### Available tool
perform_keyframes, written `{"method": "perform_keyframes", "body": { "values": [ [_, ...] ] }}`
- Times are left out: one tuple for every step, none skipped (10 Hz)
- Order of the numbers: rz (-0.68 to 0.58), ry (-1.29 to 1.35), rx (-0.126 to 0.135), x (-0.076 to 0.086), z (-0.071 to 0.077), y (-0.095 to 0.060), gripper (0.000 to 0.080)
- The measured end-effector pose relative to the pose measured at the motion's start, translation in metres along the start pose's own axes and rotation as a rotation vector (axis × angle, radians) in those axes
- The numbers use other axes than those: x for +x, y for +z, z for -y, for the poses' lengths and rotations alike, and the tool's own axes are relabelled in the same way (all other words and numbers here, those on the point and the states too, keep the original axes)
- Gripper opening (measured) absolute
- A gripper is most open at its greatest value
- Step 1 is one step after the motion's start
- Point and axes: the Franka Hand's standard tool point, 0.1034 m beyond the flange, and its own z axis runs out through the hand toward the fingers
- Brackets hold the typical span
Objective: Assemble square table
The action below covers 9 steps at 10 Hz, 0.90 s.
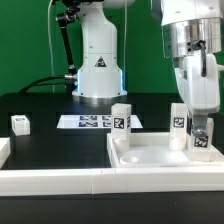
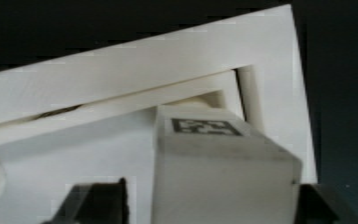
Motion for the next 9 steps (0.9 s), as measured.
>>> {"method": "perform_keyframes", "body": {
  "values": [
    [-0.001,-0.088,-0.005,-0.0006,-0.0003,-0.0001,0.0482],
    [0.001,-0.195,-0.004,-0.0002,0.0011,-0.0011,0.0611],
    [0.000,-0.295,-0.002,0.0017,0.0023,-0.0016,0.0638],
    [0.000,-0.416,-0.002,0.0008,0.0019,-0.0014,0.0638],
    [0.000,-0.500,-0.003,0.0001,0.0015,-0.0012,0.0647],
    [-0.002,-0.555,-0.003,0.0011,0.0018,-0.0012,0.0647],
    [-0.004,-0.639,-0.004,0.0018,0.0020,-0.0013,0.0649],
    [-0.006,-0.714,-0.006,0.0016,0.0018,-0.0012,0.0649],
    [-0.023,-0.814,-0.028,-0.0005,-0.0013,-0.0002,0.0649]
  ]
}}
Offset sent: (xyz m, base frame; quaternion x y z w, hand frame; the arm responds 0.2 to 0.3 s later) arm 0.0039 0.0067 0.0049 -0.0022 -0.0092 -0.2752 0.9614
